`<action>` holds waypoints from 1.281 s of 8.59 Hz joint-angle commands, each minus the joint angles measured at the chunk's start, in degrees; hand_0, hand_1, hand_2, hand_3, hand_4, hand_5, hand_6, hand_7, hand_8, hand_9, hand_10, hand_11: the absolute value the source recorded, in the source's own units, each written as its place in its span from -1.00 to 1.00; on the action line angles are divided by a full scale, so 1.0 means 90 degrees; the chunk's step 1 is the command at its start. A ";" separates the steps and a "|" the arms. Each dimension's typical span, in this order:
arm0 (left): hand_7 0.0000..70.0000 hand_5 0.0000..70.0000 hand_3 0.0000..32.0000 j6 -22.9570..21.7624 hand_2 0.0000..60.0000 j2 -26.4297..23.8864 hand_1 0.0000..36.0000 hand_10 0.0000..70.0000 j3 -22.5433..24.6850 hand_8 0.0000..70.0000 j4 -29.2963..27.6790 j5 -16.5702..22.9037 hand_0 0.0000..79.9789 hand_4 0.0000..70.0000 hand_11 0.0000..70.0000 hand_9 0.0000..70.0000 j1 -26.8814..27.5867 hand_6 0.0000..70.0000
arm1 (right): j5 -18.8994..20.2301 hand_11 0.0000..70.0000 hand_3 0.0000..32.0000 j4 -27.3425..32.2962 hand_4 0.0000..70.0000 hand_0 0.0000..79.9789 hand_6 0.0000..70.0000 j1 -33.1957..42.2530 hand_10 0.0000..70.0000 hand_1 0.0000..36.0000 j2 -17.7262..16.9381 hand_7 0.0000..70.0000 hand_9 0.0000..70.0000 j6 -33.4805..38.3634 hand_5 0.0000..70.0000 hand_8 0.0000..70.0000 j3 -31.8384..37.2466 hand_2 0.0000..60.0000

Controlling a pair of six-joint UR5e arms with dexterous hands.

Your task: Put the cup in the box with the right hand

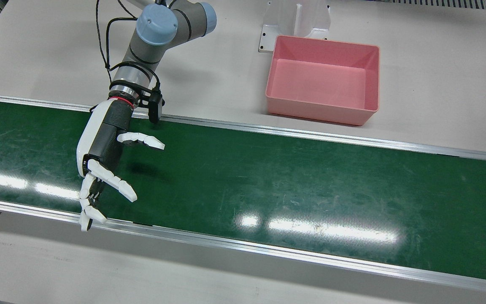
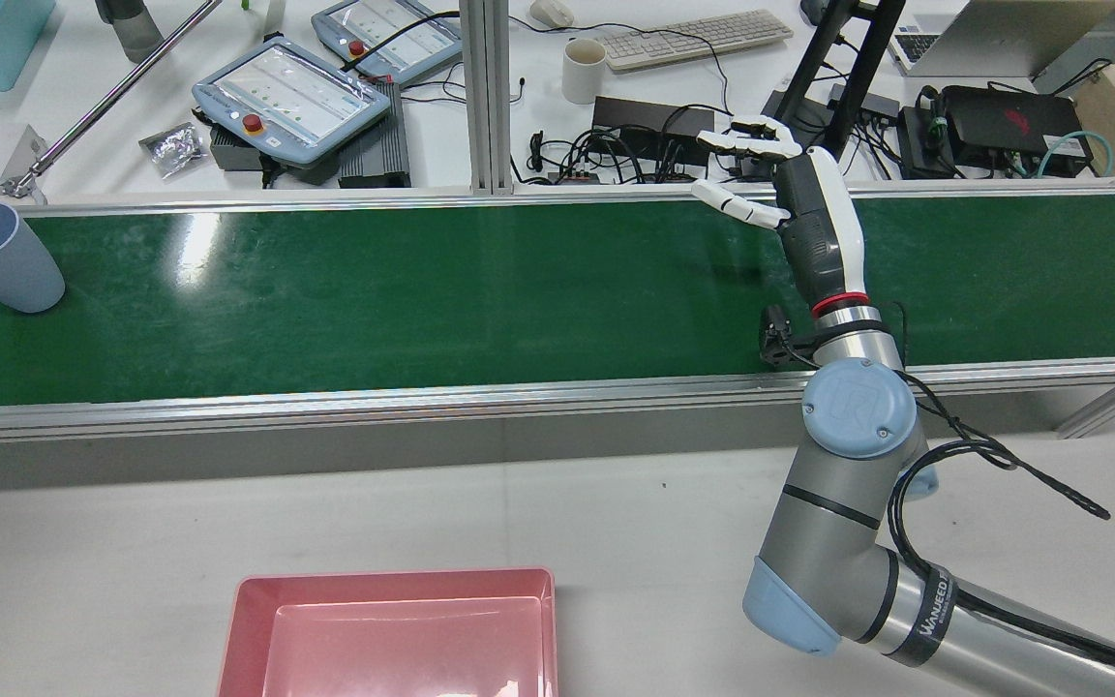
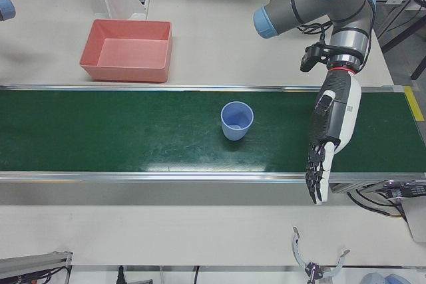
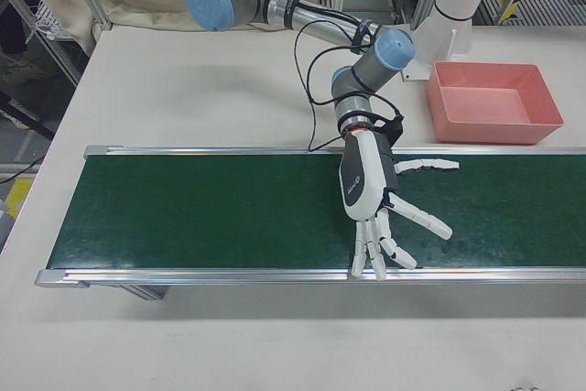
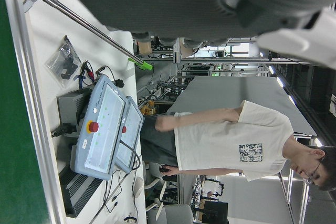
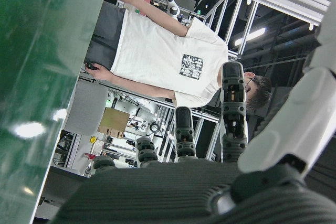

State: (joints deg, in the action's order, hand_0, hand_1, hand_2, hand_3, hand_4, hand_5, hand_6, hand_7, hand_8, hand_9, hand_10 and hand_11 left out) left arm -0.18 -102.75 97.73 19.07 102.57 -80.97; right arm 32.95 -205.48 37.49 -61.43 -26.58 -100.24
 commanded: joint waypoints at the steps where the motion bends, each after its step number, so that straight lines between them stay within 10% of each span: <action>1: -1.00 -1.00 -1.00 0.0000 -1.00 0.0000 -1.00 -1.00 0.0000 -1.00 0.0000 0.0000 -1.00 -1.00 -1.00 -1.00 0.0003 -1.00 | 0.0020 -1.00 -1.00 -0.0001 1.00 -0.04 -0.80 0.0004 -1.00 -0.69 -0.0020 0.32 -0.51 0.0004 -1.00 -0.85 -0.0082 -0.40; 4: -1.00 -1.00 -1.00 0.0000 -1.00 0.0000 -1.00 -1.00 0.0000 -1.00 0.0000 0.0000 -1.00 -1.00 -1.00 -1.00 0.0003 -1.00 | 0.0040 -1.00 -1.00 -0.0001 1.00 -0.28 -0.78 0.0130 -1.00 -0.80 -0.0740 0.35 -0.57 0.0159 -1.00 -0.89 -0.0522 -0.32; 6: -1.00 -1.00 -1.00 0.0000 -1.00 0.0000 -1.00 -1.00 0.0000 -1.00 0.0000 0.0000 -1.00 -1.00 -1.00 -1.00 0.0003 -1.00 | 0.0350 -1.00 -1.00 -0.0011 0.89 -1.00 -0.79 0.0393 -1.00 -1.00 -0.0996 0.35 -0.58 0.0277 -1.00 -0.91 -0.0532 -0.17; 7: -1.00 -1.00 -1.00 0.0000 -1.00 0.0000 -1.00 -1.00 0.0000 -1.00 0.0000 0.0000 -1.00 -1.00 -1.00 -1.00 -0.0007 -1.00 | 0.0478 -1.00 -1.00 -0.0011 0.81 -0.95 -0.78 0.0588 -1.00 -0.96 -0.1035 0.34 -0.57 0.0277 -1.00 -0.90 -0.0542 -0.08; 9: -1.00 -1.00 -1.00 0.0000 -1.00 0.0000 -1.00 -1.00 0.0000 -1.00 0.0000 0.0000 -1.00 -1.00 -1.00 -1.00 -0.0007 -1.00 | 0.0509 -1.00 -1.00 -0.0002 0.66 -0.18 -0.80 0.0678 -0.99 -0.68 -0.1279 0.23 -0.59 0.0287 -1.00 -0.89 -0.0824 -0.28; 11: -1.00 -1.00 -1.00 0.0000 -1.00 0.0000 -1.00 -1.00 0.0000 -1.00 0.0000 0.0000 -1.00 -1.00 -1.00 -1.00 -0.0007 -1.00 | 0.0509 -0.90 -1.00 -0.0001 1.00 0.08 -0.75 0.0698 -0.92 -0.43 -0.1338 0.30 -0.56 0.0278 -1.00 -0.87 -0.0806 -0.15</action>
State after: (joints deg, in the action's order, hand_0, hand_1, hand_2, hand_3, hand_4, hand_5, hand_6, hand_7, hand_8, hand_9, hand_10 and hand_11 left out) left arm -0.18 -102.74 97.73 19.07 102.57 -81.01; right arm 37.39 -205.52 43.41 -72.60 -24.02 -107.16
